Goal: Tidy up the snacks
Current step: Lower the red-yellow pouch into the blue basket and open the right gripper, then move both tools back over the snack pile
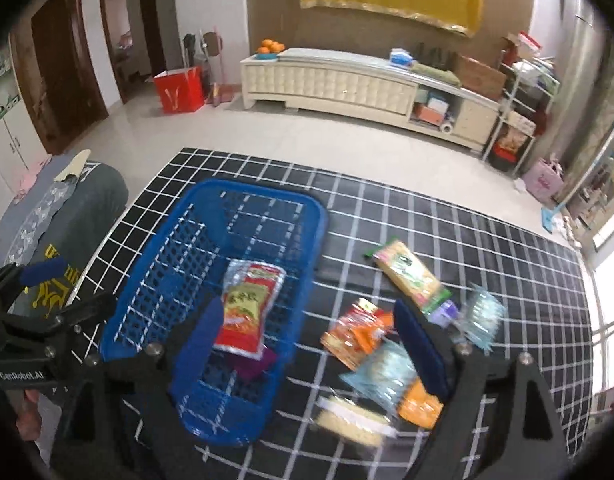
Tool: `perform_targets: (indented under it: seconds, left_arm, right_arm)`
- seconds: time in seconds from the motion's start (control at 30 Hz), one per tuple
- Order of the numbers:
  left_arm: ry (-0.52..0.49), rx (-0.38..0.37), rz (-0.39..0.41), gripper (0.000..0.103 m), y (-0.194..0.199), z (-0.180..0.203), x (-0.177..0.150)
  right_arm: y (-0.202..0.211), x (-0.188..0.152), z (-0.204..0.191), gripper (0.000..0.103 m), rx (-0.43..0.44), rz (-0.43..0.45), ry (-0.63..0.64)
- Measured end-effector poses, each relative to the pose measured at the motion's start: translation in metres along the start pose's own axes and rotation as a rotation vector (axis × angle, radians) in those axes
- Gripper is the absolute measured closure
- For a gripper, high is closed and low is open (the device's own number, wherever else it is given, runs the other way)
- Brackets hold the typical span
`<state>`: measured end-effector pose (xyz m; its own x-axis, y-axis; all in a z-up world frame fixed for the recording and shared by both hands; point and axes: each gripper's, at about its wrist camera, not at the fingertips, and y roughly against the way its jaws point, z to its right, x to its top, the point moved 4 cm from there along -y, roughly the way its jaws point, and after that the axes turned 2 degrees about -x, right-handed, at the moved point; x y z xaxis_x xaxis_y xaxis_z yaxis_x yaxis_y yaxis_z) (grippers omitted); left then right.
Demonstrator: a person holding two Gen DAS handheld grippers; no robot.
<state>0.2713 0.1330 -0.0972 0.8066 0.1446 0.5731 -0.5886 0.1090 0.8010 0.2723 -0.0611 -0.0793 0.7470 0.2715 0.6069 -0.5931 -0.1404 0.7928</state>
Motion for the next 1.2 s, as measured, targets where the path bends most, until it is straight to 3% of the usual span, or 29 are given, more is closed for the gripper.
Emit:
perform_targets:
  seconds: [0.3, 0.57, 0.9, 1.2]
  left_arm:
    - [-0.089, -0.049, 0.021, 0.000, 0.033, 0.073, -0.017]
    - [-0.168, -0.078, 0.005, 0.000, 0.035, 0.134, -0.036]
    - [-0.244, -0.134, -0.050, 0.000, 0.010, 0.211, -0.050]
    - [-0.306, -0.131, -0.167, 0.000, -0.058, 0.262, -0.067]
  right_arm:
    - [0.059, -0.035, 0.065, 0.003, -0.059, 0.041, -0.098]
    - [0.078, -0.071, 0.114, 0.000, -0.099, 0.031, -0.154]
    - [0.076, -0.114, 0.186, 0.000, -0.130, -0.007, -0.236]
    - [0.045, -0.146, 0.226, 0.000, -0.116, -0.055, -0.285]
